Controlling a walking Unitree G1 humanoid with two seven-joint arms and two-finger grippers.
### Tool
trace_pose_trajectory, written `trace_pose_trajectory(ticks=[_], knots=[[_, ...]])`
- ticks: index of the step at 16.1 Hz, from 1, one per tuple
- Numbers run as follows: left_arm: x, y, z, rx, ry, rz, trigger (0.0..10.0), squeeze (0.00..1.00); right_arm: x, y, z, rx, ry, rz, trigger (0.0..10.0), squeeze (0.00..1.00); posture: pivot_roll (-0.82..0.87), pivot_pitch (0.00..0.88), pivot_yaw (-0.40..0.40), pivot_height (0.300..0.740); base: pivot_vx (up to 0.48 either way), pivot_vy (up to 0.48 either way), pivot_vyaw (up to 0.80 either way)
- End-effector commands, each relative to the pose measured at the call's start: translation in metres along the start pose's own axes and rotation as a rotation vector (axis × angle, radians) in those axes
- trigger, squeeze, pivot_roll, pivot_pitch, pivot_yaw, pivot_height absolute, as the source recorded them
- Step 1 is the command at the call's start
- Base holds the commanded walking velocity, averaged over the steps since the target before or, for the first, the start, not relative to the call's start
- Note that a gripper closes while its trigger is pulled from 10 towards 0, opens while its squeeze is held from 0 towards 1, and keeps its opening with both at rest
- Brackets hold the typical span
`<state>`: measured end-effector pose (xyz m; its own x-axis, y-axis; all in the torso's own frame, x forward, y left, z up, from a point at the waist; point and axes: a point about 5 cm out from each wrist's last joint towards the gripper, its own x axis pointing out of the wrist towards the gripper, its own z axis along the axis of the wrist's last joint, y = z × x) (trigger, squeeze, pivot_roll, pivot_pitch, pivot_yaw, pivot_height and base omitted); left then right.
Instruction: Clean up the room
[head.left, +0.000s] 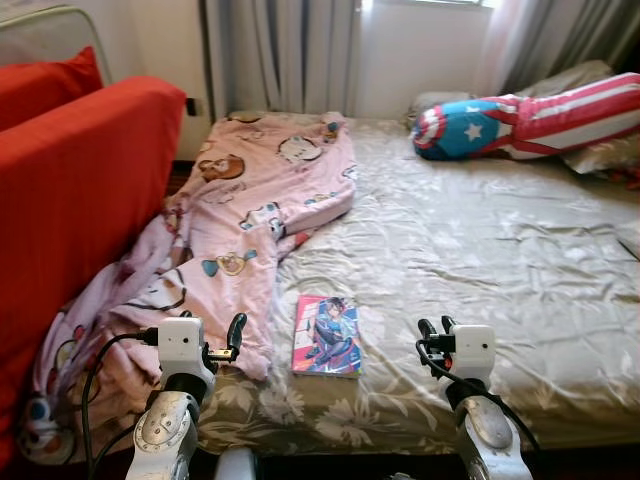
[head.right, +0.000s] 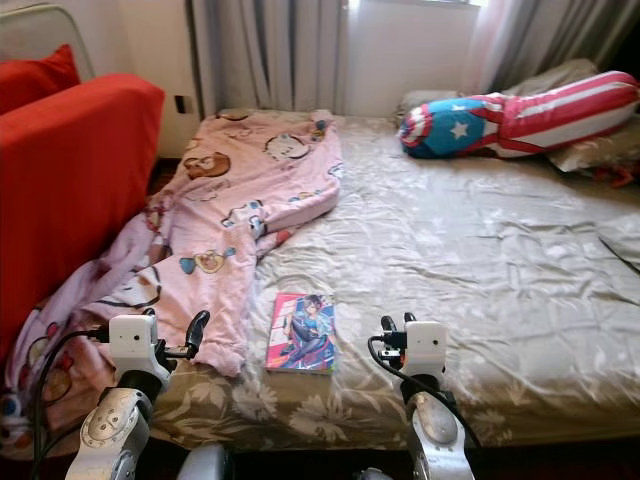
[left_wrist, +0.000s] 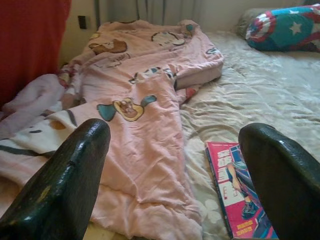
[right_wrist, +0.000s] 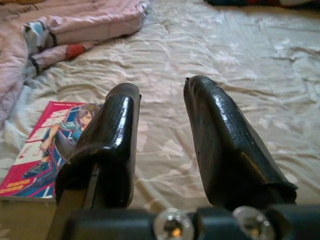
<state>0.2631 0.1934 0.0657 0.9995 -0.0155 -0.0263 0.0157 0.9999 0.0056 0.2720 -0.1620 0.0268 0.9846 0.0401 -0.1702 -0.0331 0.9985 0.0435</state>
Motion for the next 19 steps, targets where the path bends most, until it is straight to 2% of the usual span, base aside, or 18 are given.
trace_pose_trajectory(ticks=[1, 4, 11, 19], knots=[[0.0018, -0.0024, 0.0036, 0.016, -0.007, -0.012, 10.0, 0.0, 0.0018, -0.0009, 0.0001, -0.014, 0.011, 0.002, 10.0, 0.0, 0.03, 0.0, -0.082, 0.626, 0.0, 0.0, 0.0], [0.0018, -0.0009, 0.0036, 0.022, -0.005, -0.01, 10.0, 0.0, 0.0007, -0.0001, 0.0041, 0.006, -0.035, 0.004, 10.0, 0.0, 0.04, 0.0, -0.081, 0.626, 0.0, 0.0, 0.0], [0.0019, -0.0015, 0.0036, 0.02, -0.005, -0.015, 10.0, 0.0, 0.0003, 0.0035, 0.0025, -0.019, -0.027, 0.037, 10.0, 0.0, 0.04, 0.0, -0.081, 0.626, 0.0, 0.0, 0.0], [0.0016, -0.0016, 0.0033, 0.024, -0.003, -0.015, 10.0, 0.0, -0.0011, 0.0066, 0.0024, -0.008, -0.036, 0.061, 10.0, 0.0, 0.04, 0.0, -0.08, 0.626, 0.0, 0.0, 0.78]])
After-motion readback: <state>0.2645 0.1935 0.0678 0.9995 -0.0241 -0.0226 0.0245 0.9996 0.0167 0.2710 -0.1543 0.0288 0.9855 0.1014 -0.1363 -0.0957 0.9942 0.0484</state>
